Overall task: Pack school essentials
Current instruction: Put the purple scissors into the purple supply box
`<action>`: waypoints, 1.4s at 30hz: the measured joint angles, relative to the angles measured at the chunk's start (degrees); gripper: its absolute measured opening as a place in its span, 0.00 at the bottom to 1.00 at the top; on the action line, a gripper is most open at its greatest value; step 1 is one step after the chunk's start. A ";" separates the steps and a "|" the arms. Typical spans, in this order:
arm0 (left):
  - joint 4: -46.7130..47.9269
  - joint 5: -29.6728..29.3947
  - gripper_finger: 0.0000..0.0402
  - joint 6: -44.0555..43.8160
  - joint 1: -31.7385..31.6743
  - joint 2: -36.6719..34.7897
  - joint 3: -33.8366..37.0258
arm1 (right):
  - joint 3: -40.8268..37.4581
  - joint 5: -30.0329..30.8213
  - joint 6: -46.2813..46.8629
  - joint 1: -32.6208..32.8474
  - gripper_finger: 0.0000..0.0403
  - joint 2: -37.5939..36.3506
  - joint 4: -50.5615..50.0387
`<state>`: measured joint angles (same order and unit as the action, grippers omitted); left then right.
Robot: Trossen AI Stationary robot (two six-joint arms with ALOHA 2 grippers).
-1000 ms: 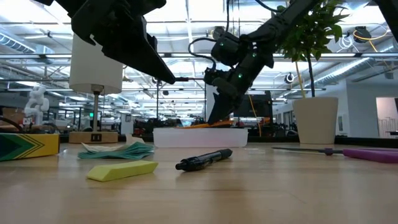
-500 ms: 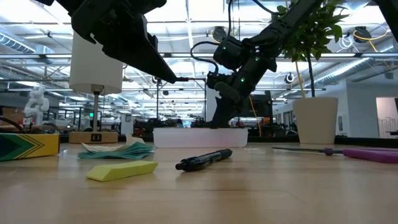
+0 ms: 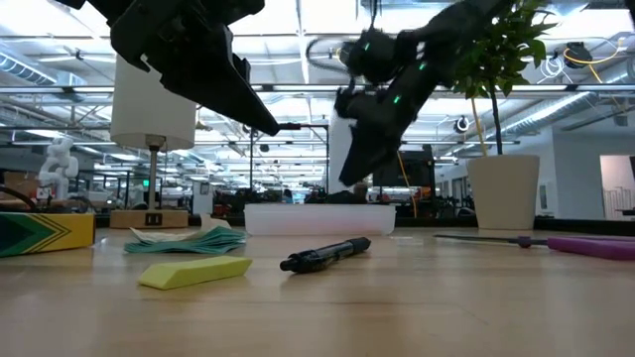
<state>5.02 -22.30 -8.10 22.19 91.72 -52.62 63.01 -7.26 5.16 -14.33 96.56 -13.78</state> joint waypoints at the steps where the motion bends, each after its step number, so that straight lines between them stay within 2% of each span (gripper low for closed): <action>1: 0.01 0.00 0.54 -0.52 0.17 0.00 0.00 | -1.12 0.60 0.96 1.41 0.33 -1.60 -0.07; 11: -1.30 0.03 0.54 -2.73 2.88 0.00 0.00 | -17.54 17.08 16.38 18.35 0.33 -22.34 -0.26; 16: -1.93 0.02 0.54 -3.59 2.97 0.00 0.00 | -22.77 25.80 25.13 27.52 0.33 -28.92 -2.22; 24: -2.38 0.00 0.54 -4.25 2.84 0.00 0.00 | -23.11 28.52 42.16 40.71 0.33 -29.49 -9.83; 32: -2.45 -0.03 0.54 -4.26 2.58 0.00 0.00 | -23.11 28.26 57.51 49.57 0.33 -29.46 -15.40; 42: -2.37 -0.05 0.54 -4.26 2.58 0.00 0.00 | -23.09 27.04 60.20 53.91 0.33 -23.06 -15.43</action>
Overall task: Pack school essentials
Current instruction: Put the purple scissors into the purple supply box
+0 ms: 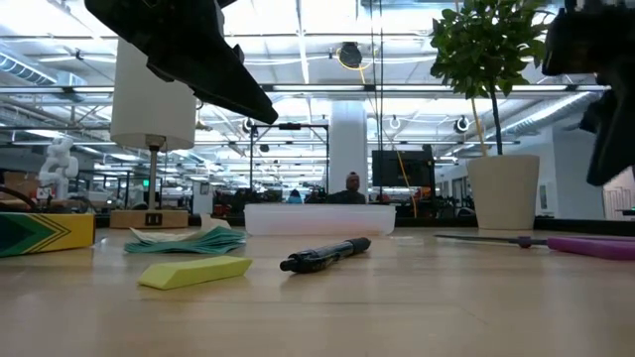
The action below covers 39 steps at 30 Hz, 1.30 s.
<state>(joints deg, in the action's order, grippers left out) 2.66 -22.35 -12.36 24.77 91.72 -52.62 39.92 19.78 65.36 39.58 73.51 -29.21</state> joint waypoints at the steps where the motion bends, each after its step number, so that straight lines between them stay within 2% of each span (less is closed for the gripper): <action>1: 0.00 0.00 0.54 0.01 0.00 0.00 0.00 | 0.02 -0.42 0.00 0.12 0.33 1.01 -0.07; 8: 0.01 -0.01 0.54 0.17 0.00 0.00 0.00 | 0.02 -2.77 0.66 0.74 0.33 6.99 -0.04; 15: 0.00 -0.04 0.54 0.63 -0.07 0.00 0.00 | 0.04 -3.38 2.59 0.69 0.33 8.14 1.11; 27: 0.02 -0.07 0.54 0.62 -0.11 0.00 0.00 | 0.04 -0.07 5.36 0.67 0.46 8.19 1.41; 39: -0.71 -0.09 0.54 1.01 -0.11 0.00 0.00 | 0.37 -0.97 3.80 0.71 0.44 14.84 2.09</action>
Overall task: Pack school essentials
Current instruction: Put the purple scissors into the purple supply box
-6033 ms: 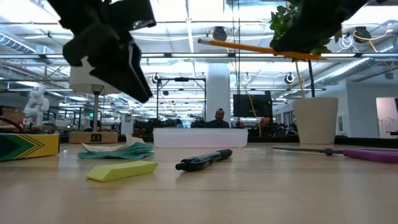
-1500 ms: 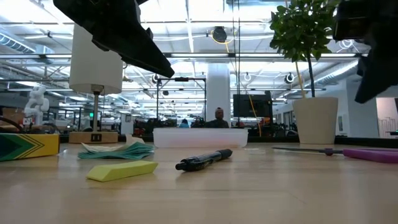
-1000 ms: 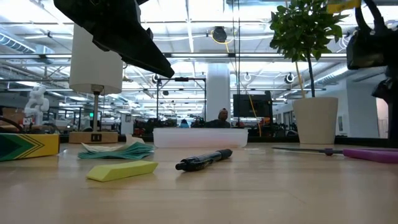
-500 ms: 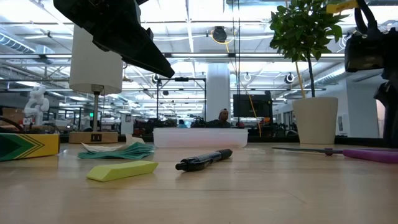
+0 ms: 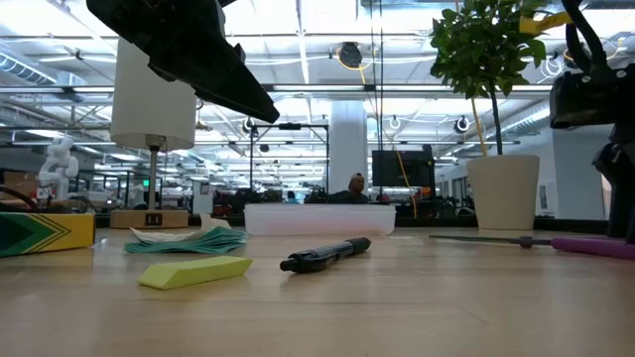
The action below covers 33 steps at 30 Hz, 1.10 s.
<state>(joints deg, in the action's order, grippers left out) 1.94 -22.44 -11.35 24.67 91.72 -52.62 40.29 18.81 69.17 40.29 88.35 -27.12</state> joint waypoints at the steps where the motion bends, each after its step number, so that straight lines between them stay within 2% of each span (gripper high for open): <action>1: -0.43 0.00 0.54 0.21 0.00 0.00 0.00 | -0.01 0.02 0.02 0.00 0.43 0.13 -0.10; 12: -1.17 -0.02 0.54 0.32 0.00 0.00 0.00 | -0.17 0.96 0.70 -0.04 0.13 0.23 -0.65; 17: -0.99 -0.02 0.54 0.36 0.00 0.00 0.00 | -0.25 0.96 0.62 -0.04 0.14 -1.05 -0.74; 21: -0.25 -0.02 0.54 0.59 0.00 0.00 0.00 | -0.55 2.51 0.02 -0.31 0.18 -4.18 -2.69; 24: 0.10 -0.01 0.54 1.30 0.00 0.00 0.00 | -0.52 2.69 -1.74 -1.46 0.18 -7.17 -4.65; 33: 0.21 -0.04 0.54 1.23 -0.06 0.00 0.00 | -0.48 4.70 -14.33 -8.09 0.15 -15.82 -5.33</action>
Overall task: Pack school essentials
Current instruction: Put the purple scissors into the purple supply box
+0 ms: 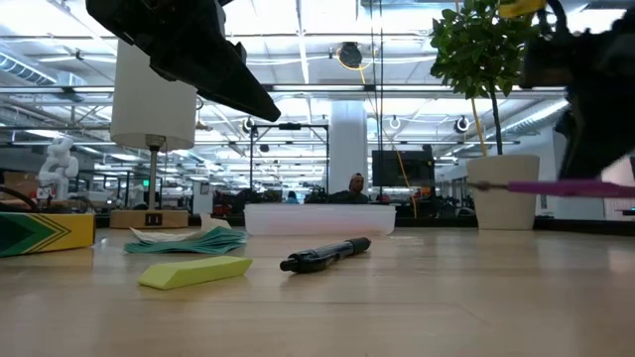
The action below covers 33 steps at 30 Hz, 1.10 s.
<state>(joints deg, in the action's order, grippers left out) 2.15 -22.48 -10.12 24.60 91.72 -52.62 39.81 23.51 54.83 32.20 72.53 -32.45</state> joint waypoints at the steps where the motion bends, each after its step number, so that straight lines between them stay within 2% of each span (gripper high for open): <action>1: 0.00 0.00 0.54 -0.02 -0.11 0.00 0.00 | 0.02 0.37 -1.69 -1.05 0.16 -0.86 0.14; 8: 2.81 -0.08 0.54 -0.06 -1.18 0.00 0.00 | 1.98 -0.58 -16.20 -9.86 0.15 -4.71 0.11; 16: 3.72 -0.09 0.54 -0.84 -3.19 0.00 0.00 | 11.75 -1.64 -36.57 -21.20 0.16 -4.81 -3.36; 19: 3.74 -0.09 0.54 -1.21 -3.35 0.00 0.00 | 15.03 -4.12 -41.58 -25.82 0.16 -4.78 -3.35; 26: 3.78 -0.07 0.54 -4.65 -3.10 0.00 0.00 | 22.25 -8.83 -50.39 -35.05 0.16 -0.89 -3.09; 29: 3.76 -0.07 0.54 -5.49 -2.94 0.00 0.00 | 25.78 -9.24 -53.64 -37.73 0.16 2.37 -3.27; 33: 3.72 -0.09 0.54 -7.11 -2.48 0.00 0.00 | 30.64 -12.89 -56.51 -40.70 0.16 7.47 -3.13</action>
<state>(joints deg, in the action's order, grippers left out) 5.87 -22.57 -17.23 22.12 91.72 -52.62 70.45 10.62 -1.68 -8.49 80.00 -35.58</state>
